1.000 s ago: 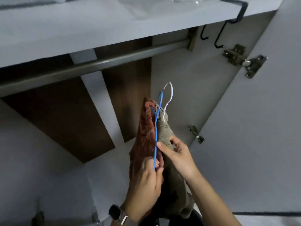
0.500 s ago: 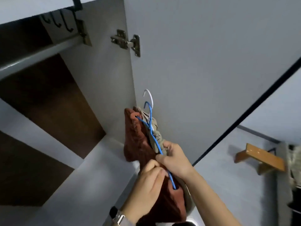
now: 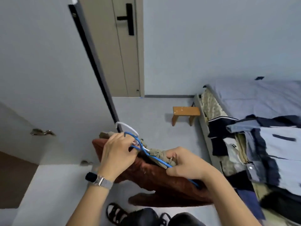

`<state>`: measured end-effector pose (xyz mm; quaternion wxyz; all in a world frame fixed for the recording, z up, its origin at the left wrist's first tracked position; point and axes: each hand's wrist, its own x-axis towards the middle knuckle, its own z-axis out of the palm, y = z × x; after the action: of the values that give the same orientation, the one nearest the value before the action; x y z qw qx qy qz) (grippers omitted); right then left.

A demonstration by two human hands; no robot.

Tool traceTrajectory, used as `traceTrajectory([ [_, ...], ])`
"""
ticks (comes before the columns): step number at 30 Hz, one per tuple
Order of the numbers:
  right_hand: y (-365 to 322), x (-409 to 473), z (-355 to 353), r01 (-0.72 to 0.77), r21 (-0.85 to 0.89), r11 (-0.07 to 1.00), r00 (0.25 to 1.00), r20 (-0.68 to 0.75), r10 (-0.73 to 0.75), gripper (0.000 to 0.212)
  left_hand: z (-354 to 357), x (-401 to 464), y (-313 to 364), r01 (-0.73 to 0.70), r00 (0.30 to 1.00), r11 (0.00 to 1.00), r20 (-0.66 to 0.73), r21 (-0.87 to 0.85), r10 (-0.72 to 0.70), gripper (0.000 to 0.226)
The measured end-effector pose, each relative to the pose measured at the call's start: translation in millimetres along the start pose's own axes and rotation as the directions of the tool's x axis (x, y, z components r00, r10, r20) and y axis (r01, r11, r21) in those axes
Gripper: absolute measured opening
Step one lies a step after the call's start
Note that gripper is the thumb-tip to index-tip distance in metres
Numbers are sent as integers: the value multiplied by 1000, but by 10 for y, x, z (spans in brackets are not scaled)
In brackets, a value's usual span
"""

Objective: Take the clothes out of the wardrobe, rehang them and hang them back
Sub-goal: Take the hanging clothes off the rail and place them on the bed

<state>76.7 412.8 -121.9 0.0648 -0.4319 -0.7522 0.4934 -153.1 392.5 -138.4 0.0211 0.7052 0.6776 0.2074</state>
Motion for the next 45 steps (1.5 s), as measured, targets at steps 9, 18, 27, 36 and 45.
traceTrajectory([
  [9,977,-1530,-1119,-382,-215,899,824,-520,225,16,555,630,2006,-332,921,890,97,-314,378,30],
  [18,1697,-2206,-1520,-669,-2,743,296,-918,263,19,1070,1353,3294,-363,701,730,346,-580,624,17],
  [27,2253,-2239,-2309,-738,236,632,87,-896,436,13,1766,2518,4443,-631,448,520,277,-575,850,14],
  [36,2630,-2483,-2912,-356,592,723,123,-737,664,25,2136,3059,5644,-821,189,192,61,-538,980,10],
  [45,3425,-3580,-3585,-31,663,748,56,-746,664,35,2498,3421,6561,-659,340,219,-25,-720,940,20],
])
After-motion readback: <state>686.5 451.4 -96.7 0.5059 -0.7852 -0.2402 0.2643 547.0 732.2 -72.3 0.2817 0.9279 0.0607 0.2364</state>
